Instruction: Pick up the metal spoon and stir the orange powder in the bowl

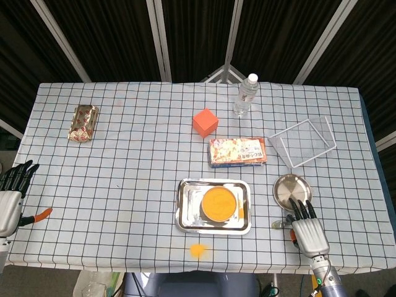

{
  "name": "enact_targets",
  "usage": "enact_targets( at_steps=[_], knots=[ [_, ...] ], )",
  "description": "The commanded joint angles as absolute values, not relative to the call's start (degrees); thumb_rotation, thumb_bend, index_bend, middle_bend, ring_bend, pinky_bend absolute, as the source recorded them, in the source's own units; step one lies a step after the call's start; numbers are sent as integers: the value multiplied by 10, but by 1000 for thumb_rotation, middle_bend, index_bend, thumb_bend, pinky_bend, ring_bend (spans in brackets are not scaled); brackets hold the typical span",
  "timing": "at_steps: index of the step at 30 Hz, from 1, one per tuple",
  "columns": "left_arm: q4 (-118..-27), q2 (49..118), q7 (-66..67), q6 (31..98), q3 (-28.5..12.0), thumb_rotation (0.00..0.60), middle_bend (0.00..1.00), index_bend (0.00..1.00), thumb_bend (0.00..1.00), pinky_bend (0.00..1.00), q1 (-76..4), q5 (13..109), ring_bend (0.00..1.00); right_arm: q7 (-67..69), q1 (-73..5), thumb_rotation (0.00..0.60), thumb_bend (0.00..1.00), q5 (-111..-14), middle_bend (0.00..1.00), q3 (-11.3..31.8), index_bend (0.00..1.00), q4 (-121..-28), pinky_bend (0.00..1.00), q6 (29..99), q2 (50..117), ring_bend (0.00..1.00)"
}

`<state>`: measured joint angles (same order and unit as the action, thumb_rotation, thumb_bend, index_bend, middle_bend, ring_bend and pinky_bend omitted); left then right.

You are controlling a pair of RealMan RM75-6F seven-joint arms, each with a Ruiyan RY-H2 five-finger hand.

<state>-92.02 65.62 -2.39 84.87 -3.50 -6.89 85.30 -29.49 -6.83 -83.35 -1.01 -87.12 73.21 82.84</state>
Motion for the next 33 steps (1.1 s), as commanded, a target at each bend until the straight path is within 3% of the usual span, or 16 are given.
enact_targets(
  at_steps=[1,14,33],
  knots=[
    [-921,656,-24,848,-35,600,0,0,0,0,-69,852,0,-297,-69,600,584,-831,36,-9,404,-872,0,732,828,0],
    [-923,656,-21,846,-35,600,0,0,0,0,-69,850,0,-311,-74,600,640,-814,34,-7,338,-867,0,724,830,0],
    [-924,655,-22,846,-35,600,0,0,0,0,-68,850,0,-336,-77,600,694,-789,22,-9,337,-853,0,714,837,0]
  ],
)
